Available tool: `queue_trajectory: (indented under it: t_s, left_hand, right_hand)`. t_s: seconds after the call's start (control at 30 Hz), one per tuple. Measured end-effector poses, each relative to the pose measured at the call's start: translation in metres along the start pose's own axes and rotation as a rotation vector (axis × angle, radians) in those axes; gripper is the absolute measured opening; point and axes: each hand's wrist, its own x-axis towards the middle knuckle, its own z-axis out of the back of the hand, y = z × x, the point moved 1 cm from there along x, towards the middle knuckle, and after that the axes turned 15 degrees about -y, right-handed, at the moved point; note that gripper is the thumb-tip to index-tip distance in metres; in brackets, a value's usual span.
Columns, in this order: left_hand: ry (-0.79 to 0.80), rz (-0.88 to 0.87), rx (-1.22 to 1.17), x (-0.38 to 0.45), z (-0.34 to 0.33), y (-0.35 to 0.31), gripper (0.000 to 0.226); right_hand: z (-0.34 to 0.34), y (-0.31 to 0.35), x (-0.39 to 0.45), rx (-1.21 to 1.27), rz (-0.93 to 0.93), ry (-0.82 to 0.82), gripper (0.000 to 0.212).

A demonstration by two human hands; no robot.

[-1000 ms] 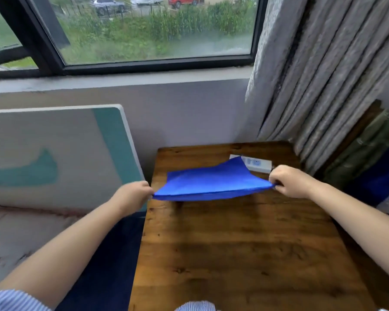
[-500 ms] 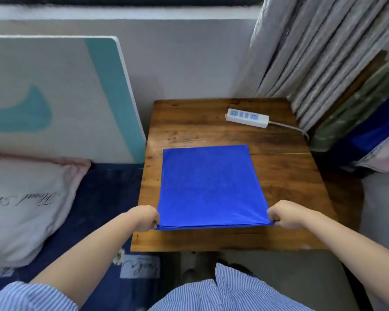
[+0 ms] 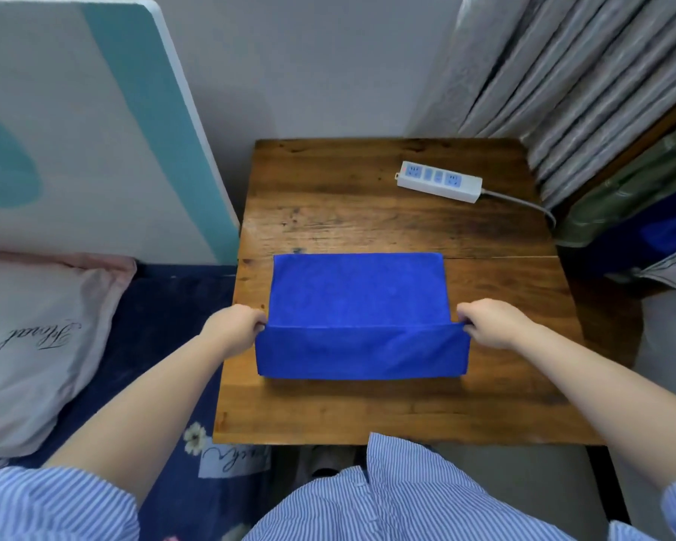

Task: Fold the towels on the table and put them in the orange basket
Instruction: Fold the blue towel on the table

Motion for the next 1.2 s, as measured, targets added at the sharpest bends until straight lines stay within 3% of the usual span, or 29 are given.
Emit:
queue_trajectory:
  t_s: [0.1,0.27,0.47,0.9,1.0,1.2]
  left_hand:
    - [-0.118,0.056,-0.015,0.032,0.010,0.001,0.027]
    - [-0.264,0.217,-0.150,0.088,0.018,-0.003,0.026]
    - [-0.252,0.403,-0.267,0.121,0.006,-0.006,0.026]
    - [-0.235,0.479,-0.214,0.154,-0.030,-0.008,0.028]
    - [-0.249,0.498,-0.193,0.160,-0.035,-0.010,0.027]
    - [-0.279,0.492,-0.167,0.166,-0.039,-0.010,0.027]
  right_hand:
    - [0.009,-0.009,0.030,0.112,-0.093,-0.119,0.011]
    - [0.004,-0.027,0.084,0.428,-0.304,-0.252,0.010]
    - [-0.007,-0.031,0.121,0.663,-0.371,-0.307,0.008]
    - [-0.044,-0.024,0.162,0.597,-0.541,-0.330,0.004]
    - [-0.045,-0.021,0.167,0.533,-0.541,-0.360,0.016]
    - [-0.050,-0.017,0.170,0.493,-0.579,-0.415,0.019]
